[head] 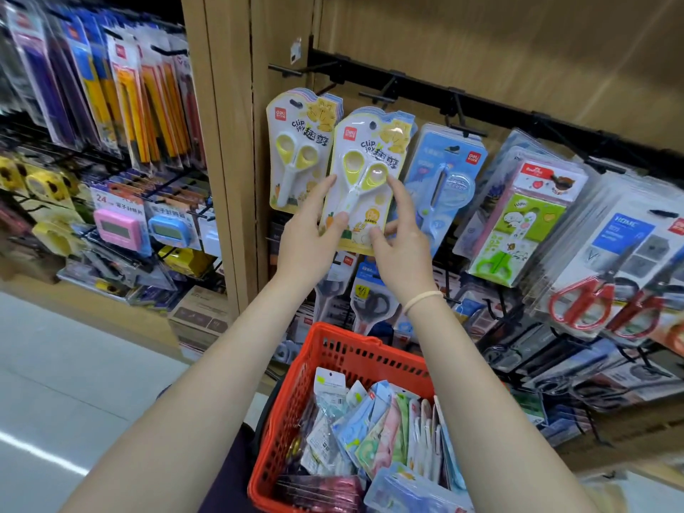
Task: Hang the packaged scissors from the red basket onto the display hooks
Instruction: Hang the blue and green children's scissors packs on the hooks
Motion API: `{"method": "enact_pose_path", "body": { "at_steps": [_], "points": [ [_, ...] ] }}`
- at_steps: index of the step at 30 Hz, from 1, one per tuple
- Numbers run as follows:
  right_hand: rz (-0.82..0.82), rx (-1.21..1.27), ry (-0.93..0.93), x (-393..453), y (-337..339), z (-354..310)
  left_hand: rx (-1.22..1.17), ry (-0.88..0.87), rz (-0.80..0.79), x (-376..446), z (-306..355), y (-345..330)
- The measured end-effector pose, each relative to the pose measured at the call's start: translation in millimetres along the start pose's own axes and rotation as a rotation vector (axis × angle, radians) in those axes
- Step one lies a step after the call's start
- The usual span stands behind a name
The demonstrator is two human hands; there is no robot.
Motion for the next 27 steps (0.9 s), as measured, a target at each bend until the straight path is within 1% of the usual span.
{"method": "enact_pose_path", "body": {
  "at_steps": [5, 9, 12, 14, 16, 18, 20, 23, 25, 27],
  "points": [
    [-0.103, 0.035, -0.051, 3.7, -2.0, 15.3, 0.104, -0.018, -0.042, 14.4, -6.8, -9.6],
    [-0.141, 0.030, -0.090, -24.0, 8.4, 26.7, 0.253, 0.000, -0.044, -1.1, -32.2, -21.3],
    [-0.186, 0.126, -0.188, -79.8, 14.7, 50.1, 0.361, -0.003, -0.076, -50.1, -69.4, -30.9],
    [-0.274, 0.152, -0.293, -132.6, 12.1, 79.8, 0.507, 0.004, -0.131, -96.9, -108.7, -38.9],
    [-0.401, 0.168, -0.417, -191.8, 6.2, 110.5, 0.661, 0.008, -0.179, -147.7, -151.5, -49.1],
    [-0.524, 0.179, -0.543, -247.8, 1.9, 135.6, 0.803, 0.114, -0.232, -191.9, -187.5, -56.8],
    [-0.615, 0.175, -0.642, -294.5, 0.7, 155.9, 0.908, 0.218, -0.260, -221.1, -207.0, -59.9],
    [-0.722, 0.082, -0.700, -342.1, 0.6, 177.9, 1.033, 0.248, -0.277, -237.8, -217.7, -60.5],
    [-0.717, -0.015, -0.679, -357.1, -1.0, 186.7, 1.063, 0.248, -0.271, -239.1, -219.8, -60.4],
    [-0.668, -0.117, -0.651, -361.9, -3.8, 189.8, 1.071, 0.251, -0.263, -240.9, -222.0, -60.0]
  ]
}}
Point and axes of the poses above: each hand's wrist, its own x-axis towards the middle knuckle, its own y-axis out of the back of the hand, z = x × y, the point moved 5 cm from there along x, towards the middle knuckle, and after that the axes turned 12 degrees about y, right-handed, at the moved point
